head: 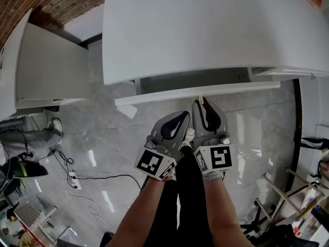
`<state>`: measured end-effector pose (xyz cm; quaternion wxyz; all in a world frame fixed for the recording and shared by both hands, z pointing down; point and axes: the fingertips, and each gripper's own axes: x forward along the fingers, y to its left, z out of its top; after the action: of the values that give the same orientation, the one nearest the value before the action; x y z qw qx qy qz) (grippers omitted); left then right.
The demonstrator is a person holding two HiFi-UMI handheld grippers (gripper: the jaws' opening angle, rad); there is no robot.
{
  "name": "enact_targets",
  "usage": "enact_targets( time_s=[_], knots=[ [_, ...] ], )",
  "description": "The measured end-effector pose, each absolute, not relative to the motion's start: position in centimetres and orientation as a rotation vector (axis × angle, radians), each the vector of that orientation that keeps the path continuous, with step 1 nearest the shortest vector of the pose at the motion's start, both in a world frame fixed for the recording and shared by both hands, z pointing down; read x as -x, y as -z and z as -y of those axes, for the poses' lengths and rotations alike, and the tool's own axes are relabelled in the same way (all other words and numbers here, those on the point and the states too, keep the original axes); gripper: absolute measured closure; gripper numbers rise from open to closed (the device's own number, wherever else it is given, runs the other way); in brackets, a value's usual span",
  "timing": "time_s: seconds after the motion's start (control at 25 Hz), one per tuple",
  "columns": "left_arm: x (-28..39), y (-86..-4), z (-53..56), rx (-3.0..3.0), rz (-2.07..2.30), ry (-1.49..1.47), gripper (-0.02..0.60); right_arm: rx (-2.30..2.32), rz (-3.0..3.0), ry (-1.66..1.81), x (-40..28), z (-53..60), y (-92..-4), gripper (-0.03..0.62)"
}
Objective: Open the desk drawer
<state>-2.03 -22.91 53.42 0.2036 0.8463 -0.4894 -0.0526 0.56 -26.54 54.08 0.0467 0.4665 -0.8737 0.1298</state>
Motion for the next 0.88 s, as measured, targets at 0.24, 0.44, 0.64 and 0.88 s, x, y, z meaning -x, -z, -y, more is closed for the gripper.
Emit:
enact_targets(
  time_s=[0.24,0.44,0.64,0.88],
  knots=[
    [1.4,-53.3,21.7,-2.379,1.344,0.135,0.578,-1.424,2.672,-0.396,-1.1,25.0,-54.2,0.520],
    [0.6,-53.2,21.1,-2.392,1.330,0.136,0.578,-1.424,2.672,-0.391,-1.4,24.0,-54.2,0.522],
    [0.4,-53.1,20.5,-2.404,1.312,0.133,0.578,-1.430,2.666,-0.394,-1.8,23.0,-54.1,0.522],
    [-0.1,-52.8,19.4,-2.437,1.287,0.123,0.578,-1.453,2.659,-0.382,-2.3,21.4,-54.0,0.522]
  ],
)
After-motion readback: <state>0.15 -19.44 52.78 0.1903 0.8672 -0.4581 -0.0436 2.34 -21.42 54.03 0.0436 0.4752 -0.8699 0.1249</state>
